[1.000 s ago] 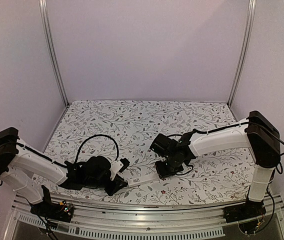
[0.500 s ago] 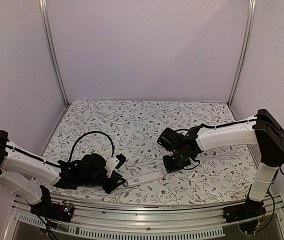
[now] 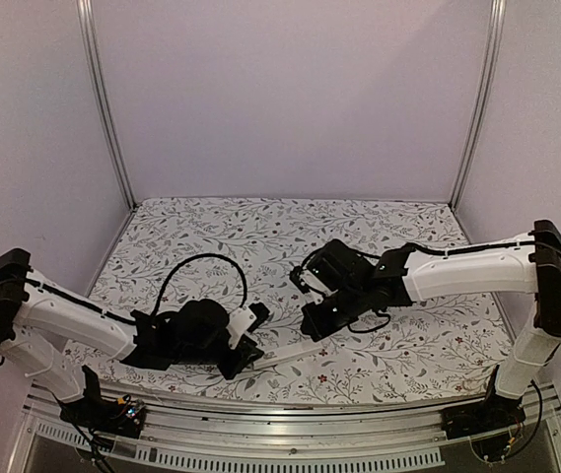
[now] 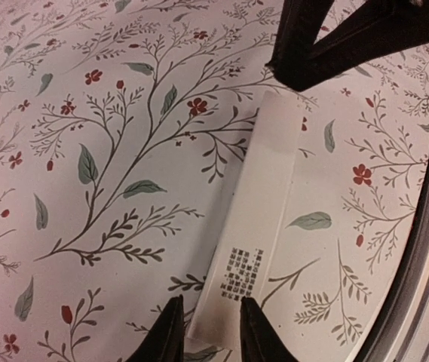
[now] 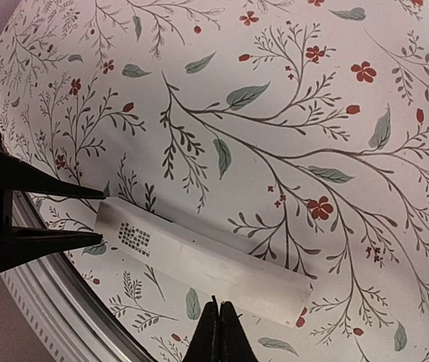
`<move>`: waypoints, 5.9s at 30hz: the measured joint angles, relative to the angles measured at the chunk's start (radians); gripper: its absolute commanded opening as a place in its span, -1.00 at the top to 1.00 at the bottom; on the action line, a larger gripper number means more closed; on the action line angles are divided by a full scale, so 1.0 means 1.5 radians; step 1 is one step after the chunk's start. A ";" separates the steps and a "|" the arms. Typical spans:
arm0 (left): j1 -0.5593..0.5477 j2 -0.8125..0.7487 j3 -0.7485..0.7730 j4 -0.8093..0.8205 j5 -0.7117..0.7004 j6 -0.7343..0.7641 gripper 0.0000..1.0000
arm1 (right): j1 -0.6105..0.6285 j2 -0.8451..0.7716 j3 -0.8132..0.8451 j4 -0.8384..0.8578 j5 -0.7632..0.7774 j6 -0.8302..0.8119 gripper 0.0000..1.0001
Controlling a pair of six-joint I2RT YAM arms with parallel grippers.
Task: Load the batteries into the remote control
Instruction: Press the battery cover onto the remote control, then pick up the remote control from the center of the board, then pass from the right arm to the left, then adjust the remote control.
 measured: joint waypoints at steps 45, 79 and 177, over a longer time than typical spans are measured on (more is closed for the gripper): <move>0.007 -0.305 -0.090 -0.025 -0.126 -0.032 0.17 | 0.003 -0.031 -0.073 0.199 -0.244 -0.496 -0.98; 0.010 -0.293 -0.116 -0.050 -0.182 -0.070 0.16 | 0.030 0.202 0.087 0.079 -0.136 -0.898 0.19; -0.023 -0.218 -0.129 0.378 0.033 0.248 1.00 | -0.043 -0.113 -0.079 0.323 -0.317 -0.661 -0.98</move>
